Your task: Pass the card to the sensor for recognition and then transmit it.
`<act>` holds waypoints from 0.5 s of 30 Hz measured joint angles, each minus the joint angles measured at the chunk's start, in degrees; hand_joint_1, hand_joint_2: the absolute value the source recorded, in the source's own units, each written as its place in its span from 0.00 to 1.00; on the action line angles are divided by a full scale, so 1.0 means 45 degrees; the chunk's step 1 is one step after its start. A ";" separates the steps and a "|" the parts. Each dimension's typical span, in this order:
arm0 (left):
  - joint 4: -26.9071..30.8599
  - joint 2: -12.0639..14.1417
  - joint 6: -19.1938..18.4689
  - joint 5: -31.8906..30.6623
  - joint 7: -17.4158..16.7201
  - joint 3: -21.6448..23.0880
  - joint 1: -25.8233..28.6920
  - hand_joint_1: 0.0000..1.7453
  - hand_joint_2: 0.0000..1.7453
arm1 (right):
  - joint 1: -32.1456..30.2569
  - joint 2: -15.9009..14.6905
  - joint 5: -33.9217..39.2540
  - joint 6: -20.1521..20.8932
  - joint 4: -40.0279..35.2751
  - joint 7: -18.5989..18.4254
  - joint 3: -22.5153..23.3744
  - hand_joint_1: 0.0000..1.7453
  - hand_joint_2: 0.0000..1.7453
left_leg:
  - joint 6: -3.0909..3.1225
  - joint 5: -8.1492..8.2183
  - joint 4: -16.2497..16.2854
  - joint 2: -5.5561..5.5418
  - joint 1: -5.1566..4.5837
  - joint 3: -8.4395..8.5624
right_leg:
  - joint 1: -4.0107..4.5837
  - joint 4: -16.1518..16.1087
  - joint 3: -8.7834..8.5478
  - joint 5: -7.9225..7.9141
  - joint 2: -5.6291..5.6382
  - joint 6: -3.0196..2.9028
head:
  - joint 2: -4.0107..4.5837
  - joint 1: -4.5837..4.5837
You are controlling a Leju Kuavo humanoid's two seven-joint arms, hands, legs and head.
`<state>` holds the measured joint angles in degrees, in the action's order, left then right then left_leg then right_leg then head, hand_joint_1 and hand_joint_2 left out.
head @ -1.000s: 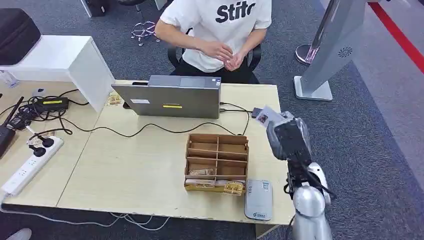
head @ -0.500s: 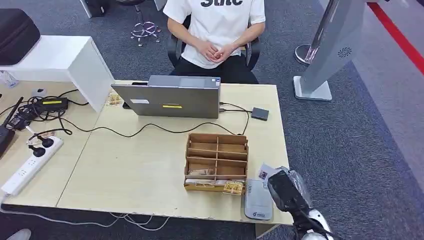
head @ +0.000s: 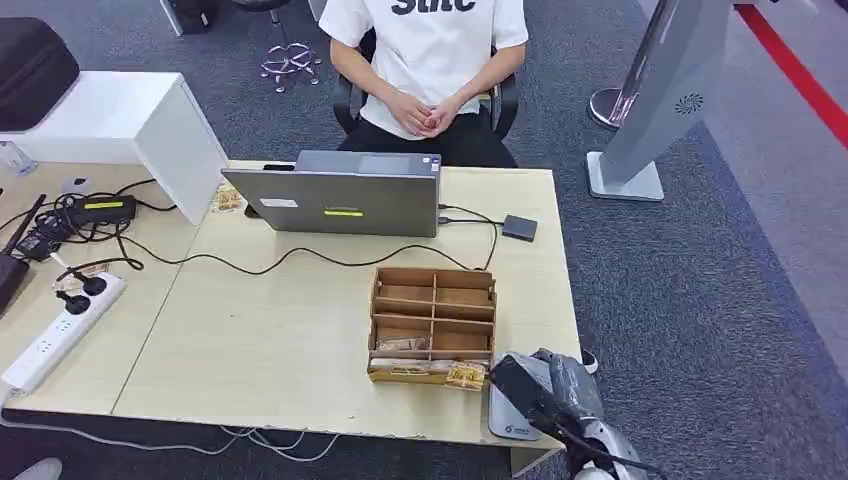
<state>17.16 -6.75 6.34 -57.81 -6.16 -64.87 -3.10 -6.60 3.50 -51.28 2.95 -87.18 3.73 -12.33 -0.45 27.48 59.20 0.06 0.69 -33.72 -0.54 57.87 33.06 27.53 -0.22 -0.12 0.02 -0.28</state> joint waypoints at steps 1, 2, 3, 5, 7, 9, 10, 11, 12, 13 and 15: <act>0.0000 0.0000 0.0000 -0.0010 0.0000 -0.0015 -0.0014 0.00 1.00 | 0.0063 -0.0029 -0.0267 -0.0044 0.0131 -0.0131 -0.0180 1.00 1.00 | -0.0001 -0.0001 0.0000 0.0000 0.0000 0.0000 | 0.0000 0.0000 -0.0002 0.0000 -0.0002 0.0000 | 0.0005 0.0000; 0.0000 0.0000 0.0000 -0.0039 0.0000 -0.0054 -0.0017 0.00 1.00 | 0.0120 -0.0053 -0.0505 -0.0112 0.0228 -0.0233 -0.0335 1.00 1.00 | -0.0001 -0.0001 0.0000 0.0000 0.0000 0.0003 | 0.0000 0.0000 -0.0004 0.0000 -0.0002 0.0000 | 0.0000 0.0000; 0.0000 0.0005 0.0000 -0.0044 0.0000 -0.0087 -0.0016 0.00 1.00 | 0.0206 -0.0068 -0.0709 -0.0160 0.0311 -0.0335 -0.0451 1.00 1.00 | -0.0001 -0.0001 0.0000 0.0000 0.0000 0.0005 | 0.0000 0.0000 -0.0006 0.0000 0.0000 0.0000 | 0.0000 0.0000; 0.0000 0.0000 0.0010 -0.0092 0.0000 -0.0121 -0.0032 0.00 1.00 | 0.0417 -0.0102 -0.1209 -0.0374 0.0592 -0.0534 -0.0738 1.00 1.00 | -0.0001 -0.0001 0.0000 0.0002 0.0000 0.0010 | 0.0000 0.0000 -0.0007 -0.0001 0.0001 0.0000 | 0.0000 0.0000; 0.0000 -0.0005 0.0019 -0.0160 0.0000 -0.0180 -0.0054 0.00 1.00 | 0.0530 -0.0107 -0.1539 -0.0544 0.0708 -0.0621 -0.0927 1.00 1.00 | -0.0001 -0.0001 0.0001 0.0000 0.0000 0.0015 | 0.0000 0.0000 -0.0014 -0.0001 0.0000 0.0000 | 0.0000 0.0000; 0.0000 -0.0005 0.0019 -0.0214 0.0000 -0.0243 -0.0056 0.00 1.00 | 0.0564 -0.0107 -0.1709 -0.0636 0.0718 -0.0699 -0.1029 1.00 1.00 | -0.0001 -0.0001 0.0001 0.0000 0.0000 0.0015 | 0.0000 0.0000 -0.0016 0.0000 -0.0002 0.0000 | 0.0000 0.0000; 0.0005 -0.0015 0.0024 -0.0223 0.0000 -0.0277 -0.0055 0.00 1.00 | 0.0566 -0.0107 -0.1738 -0.0700 0.0713 -0.0694 -0.1048 1.00 1.00 | -0.0001 -0.0001 0.0001 -0.0001 0.0000 0.0015 | 0.0000 0.0000 -0.0016 -0.0001 -0.0002 0.0000 | 0.0000 0.0000; 0.0010 -0.0029 0.0024 -0.0228 0.0000 -0.0306 -0.0054 0.00 1.00 | 0.0559 -0.0107 -0.1791 -0.0763 0.0684 -0.0679 -0.1048 1.00 1.00 | -0.0001 -0.0001 0.0001 -0.0001 -0.0001 0.0015 | -0.0001 0.0000 -0.0016 -0.0001 -0.0001 0.0000 | 0.0000 0.0000; 0.0049 -0.0063 0.0024 -0.0228 0.0000 -0.0340 -0.0053 0.00 1.00 | 0.0544 -0.0107 -0.1854 -0.0840 0.0568 -0.0650 -0.1048 1.00 1.00 | -0.0001 -0.0001 0.0001 -0.0001 -0.0001 0.0014 | -0.0001 0.0000 -0.0016 -0.0001 -0.0002 0.0000 | 0.0000 0.0000; 0.0063 -0.0073 0.0024 -0.0238 0.0000 -0.0384 -0.0055 0.00 1.00 | 0.0543 -0.0107 -0.1927 -0.0899 0.0475 -0.0640 -0.1048 1.00 1.00 | -0.0001 -0.0001 0.0001 -0.0001 -0.0001 0.0014 | -0.0001 0.0000 -0.0015 -0.0001 -0.0001 0.0000 | 0.0000 0.0000; 0.0068 -0.0102 0.0024 -0.0262 0.0000 -0.0452 -0.0055 0.00 1.00 | 0.0540 -0.0107 -0.1961 -0.0937 0.0344 -0.0640 -0.1048 1.00 1.00 | -0.0001 -0.0001 0.0001 0.0000 -0.0001 0.0015 | -0.0001 0.0000 -0.0015 -0.0001 0.0000 0.0000 | 0.0000 0.0000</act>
<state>17.46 -7.21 6.45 -58.99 -6.16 -66.90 -3.35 -4.17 3.02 -60.11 -1.27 -85.64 0.85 -17.05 -0.45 27.48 59.21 0.06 0.68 -33.65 -0.54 57.87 32.99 27.53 -0.21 -0.11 0.02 -0.28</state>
